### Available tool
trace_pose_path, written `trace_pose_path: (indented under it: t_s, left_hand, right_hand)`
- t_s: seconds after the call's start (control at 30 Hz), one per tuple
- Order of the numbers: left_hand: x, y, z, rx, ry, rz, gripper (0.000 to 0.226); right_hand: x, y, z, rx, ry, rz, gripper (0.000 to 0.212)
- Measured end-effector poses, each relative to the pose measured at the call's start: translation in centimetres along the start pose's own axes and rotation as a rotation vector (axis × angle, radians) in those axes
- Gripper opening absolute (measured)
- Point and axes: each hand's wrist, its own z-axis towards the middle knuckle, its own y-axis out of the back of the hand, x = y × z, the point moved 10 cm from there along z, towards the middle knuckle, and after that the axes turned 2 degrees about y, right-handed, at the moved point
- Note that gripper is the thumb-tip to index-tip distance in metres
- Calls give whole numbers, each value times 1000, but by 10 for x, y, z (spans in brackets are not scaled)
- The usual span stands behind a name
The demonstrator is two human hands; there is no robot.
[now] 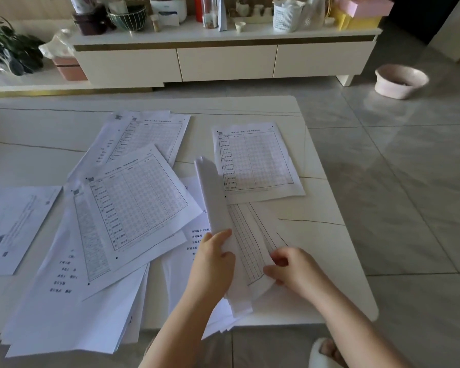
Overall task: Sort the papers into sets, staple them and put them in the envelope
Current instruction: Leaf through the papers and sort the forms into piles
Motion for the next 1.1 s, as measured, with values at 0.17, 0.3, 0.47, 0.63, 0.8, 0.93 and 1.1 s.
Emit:
trace_pose_path:
  t_s: [0.17,0.3,0.47,0.63,0.8,0.93,1.1]
  left_hand:
    - [0,12,0,-39,36,-59,37]
    - [0,12,-6,-51,79,-100,38]
    - [-1,10,-10,-59,132,-185,38]
    - [1,5,-6,-48,126,-27,10]
    - [0,10,-4,-40,113,-63,26]
    - [0,5,-3,-11,112,-74,29]
    - [-1,0,-3,10,114,-97,33]
  right_hand:
    - [28,13,-11,-68,152,-69,38]
    - [43,-4,-26,44,211,214,17]
    - [47,-6,-37,3,249,145,23]
    - [47,-14,-37,102,203,169,34]
    - [8,32,-17,-92,50,63,31]
    - [-21,50,-6,-161,-70,-47,39]
    - [-30,28,4,-59,-136,187,37]
